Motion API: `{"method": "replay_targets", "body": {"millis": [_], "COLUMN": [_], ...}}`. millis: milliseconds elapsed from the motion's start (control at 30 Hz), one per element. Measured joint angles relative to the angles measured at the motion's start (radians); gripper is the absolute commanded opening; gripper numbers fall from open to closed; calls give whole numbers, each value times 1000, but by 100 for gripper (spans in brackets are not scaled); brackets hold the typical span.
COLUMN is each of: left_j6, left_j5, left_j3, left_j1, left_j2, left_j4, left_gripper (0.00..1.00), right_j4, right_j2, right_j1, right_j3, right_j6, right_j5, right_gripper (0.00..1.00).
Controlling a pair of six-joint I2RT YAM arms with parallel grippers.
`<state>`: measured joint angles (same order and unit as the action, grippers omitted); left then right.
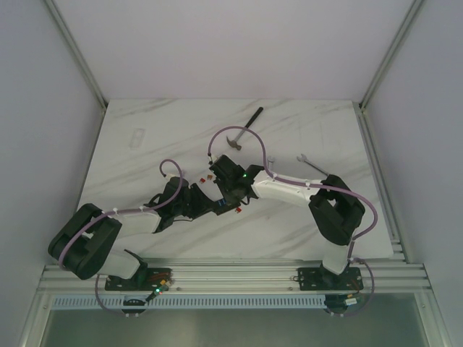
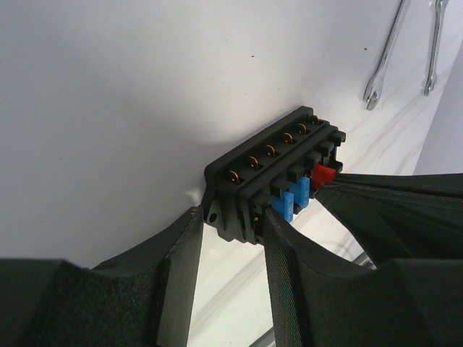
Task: Snap on the fuse box
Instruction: Install the fuse at the fuse box base.
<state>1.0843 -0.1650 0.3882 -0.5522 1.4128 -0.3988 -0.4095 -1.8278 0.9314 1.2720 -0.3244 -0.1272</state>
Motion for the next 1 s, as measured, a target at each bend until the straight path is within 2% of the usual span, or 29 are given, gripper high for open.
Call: {"method": "replay_targets", "body": {"millis": [567, 1000], "left_j6": [0, 0], "left_j5": [0, -3], "left_j3": [1, 3], "left_j1": [0, 0], "left_j2": [2, 6], "left_j4": [0, 0], "left_gripper": [48, 48], "right_j4": [-4, -124], "right_j2": [-10, -85], "right_j1": [0, 0], "right_j3": [3, 109], "right_j6": [16, 31], "right_j5": [0, 7], "right_gripper": [0, 0]}}
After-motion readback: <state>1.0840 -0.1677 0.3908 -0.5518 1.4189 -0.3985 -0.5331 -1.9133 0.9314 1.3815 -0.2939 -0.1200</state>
